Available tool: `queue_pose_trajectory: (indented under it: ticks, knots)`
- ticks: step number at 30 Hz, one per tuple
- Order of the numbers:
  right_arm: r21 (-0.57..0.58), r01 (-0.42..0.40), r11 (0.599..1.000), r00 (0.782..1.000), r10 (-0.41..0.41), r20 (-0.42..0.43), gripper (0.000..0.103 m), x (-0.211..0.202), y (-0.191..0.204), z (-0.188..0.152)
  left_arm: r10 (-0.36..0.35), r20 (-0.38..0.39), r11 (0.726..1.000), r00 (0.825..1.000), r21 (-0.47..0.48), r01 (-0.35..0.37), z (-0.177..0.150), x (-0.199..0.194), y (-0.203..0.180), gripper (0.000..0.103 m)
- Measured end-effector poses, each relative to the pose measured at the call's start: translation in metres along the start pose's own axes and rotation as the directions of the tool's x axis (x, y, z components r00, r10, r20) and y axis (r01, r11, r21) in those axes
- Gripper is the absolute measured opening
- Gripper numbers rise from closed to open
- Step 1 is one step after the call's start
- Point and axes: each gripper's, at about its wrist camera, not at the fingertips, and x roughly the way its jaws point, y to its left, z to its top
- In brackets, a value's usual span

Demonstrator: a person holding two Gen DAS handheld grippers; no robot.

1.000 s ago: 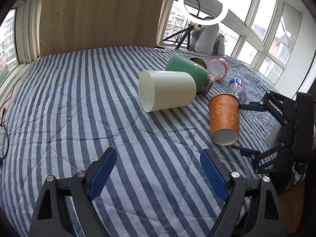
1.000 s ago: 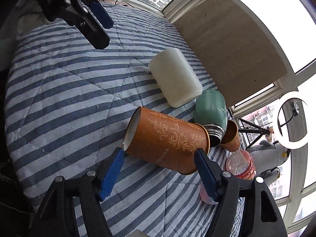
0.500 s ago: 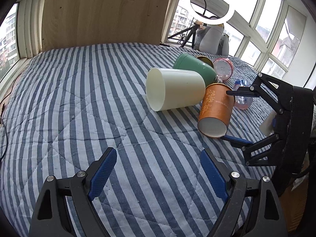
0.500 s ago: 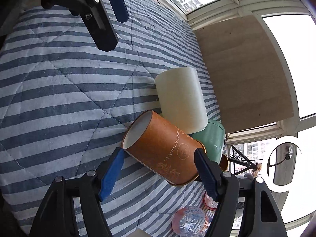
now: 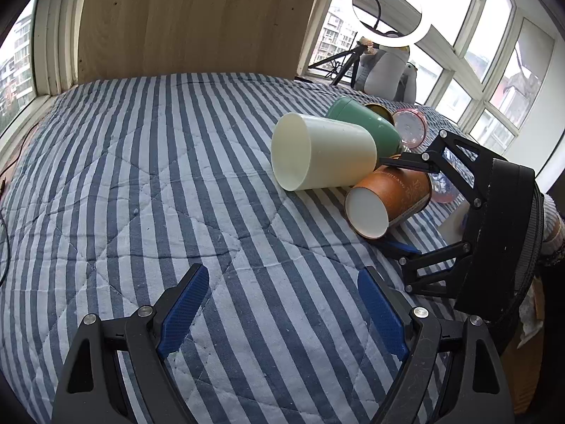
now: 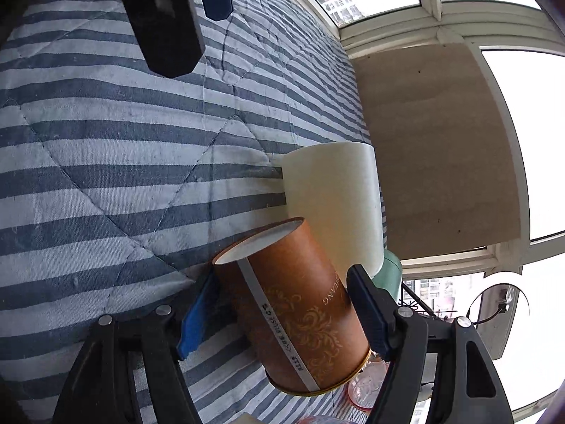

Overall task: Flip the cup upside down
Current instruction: 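Roll the left gripper to turn the orange cup mouth-down, then lower the orange cup mouth-down onto the bed and open the left gripper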

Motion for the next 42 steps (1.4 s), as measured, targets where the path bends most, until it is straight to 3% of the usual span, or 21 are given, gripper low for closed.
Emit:
queue_pose_trajectory:
  ticks: [6, 10, 12, 15, 19, 20, 22, 25, 34, 42]
  knots:
    - [0.202, -0.058, 0.978, 0.998, 0.049, 0.047, 0.068, -0.009, -0.024, -0.008, -0.009, -0.001, 1.0, 1.0, -0.003, 0.009, -0.003, 0.001, -0.001, 0.089]
    - [0.424, -0.144, 0.894, 0.988, 0.103, 0.119, 0.065, -0.022, -0.051, -0.025, -0.019, 0.003, 1.0, 1.0, 0.005, 0.019, -0.004, 0.0, -0.005, 0.089]
    - [0.543, -0.198, 0.816, 0.978, 0.127, 0.166, 0.064, -0.026, -0.064, -0.037, -0.026, 0.003, 1.0, 1.0, 0.012, 0.026, -0.004, 0.0, -0.007, 0.089]
    - [0.694, -0.267, 0.669, 0.963, 0.147, 0.228, 0.064, -0.027, -0.077, -0.059, -0.036, 0.0, 0.999, 0.999, 0.024, 0.036, -0.004, 0.002, -0.014, 0.089]
    - [0.84, -0.335, 0.427, 0.942, 0.146, 0.302, 0.064, -0.025, -0.088, -0.097, -0.043, 0.01, 0.998, 0.999, 0.043, 0.042, -0.002, 0.004, -0.026, 0.089]
    - [0.857, -0.344, 0.383, 0.939, 0.139, 0.315, 0.062, -0.026, -0.089, -0.104, -0.038, 0.016, 0.998, 0.999, 0.051, 0.038, -0.002, 0.004, -0.03, 0.089]
    - [0.879, -0.338, 0.336, 0.941, 0.119, 0.316, 0.059, -0.029, -0.087, -0.115, -0.034, 0.034, 0.997, 0.999, 0.068, 0.031, -0.002, 0.005, -0.039, 0.089]
    - [0.892, -0.327, 0.312, 0.945, 0.115, 0.306, 0.057, -0.033, -0.082, -0.124, -0.042, 0.066, 0.996, 0.997, 0.083, 0.036, -0.001, 0.005, -0.052, 0.089]
    - [0.91, -0.276, 0.309, 0.96, 0.055, 0.273, 0.056, -0.048, -0.069, -0.133, -0.04, 0.193, 0.989, 0.98, 0.148, 0.011, -0.003, -0.002, -0.096, 0.089]
    - [0.922, -0.209, 0.327, 0.974, -0.016, 0.226, 0.057, -0.059, -0.063, -0.131, 0.012, 0.3, 0.985, 0.954, 0.159, -0.063, -0.007, -0.007, -0.114, 0.089]
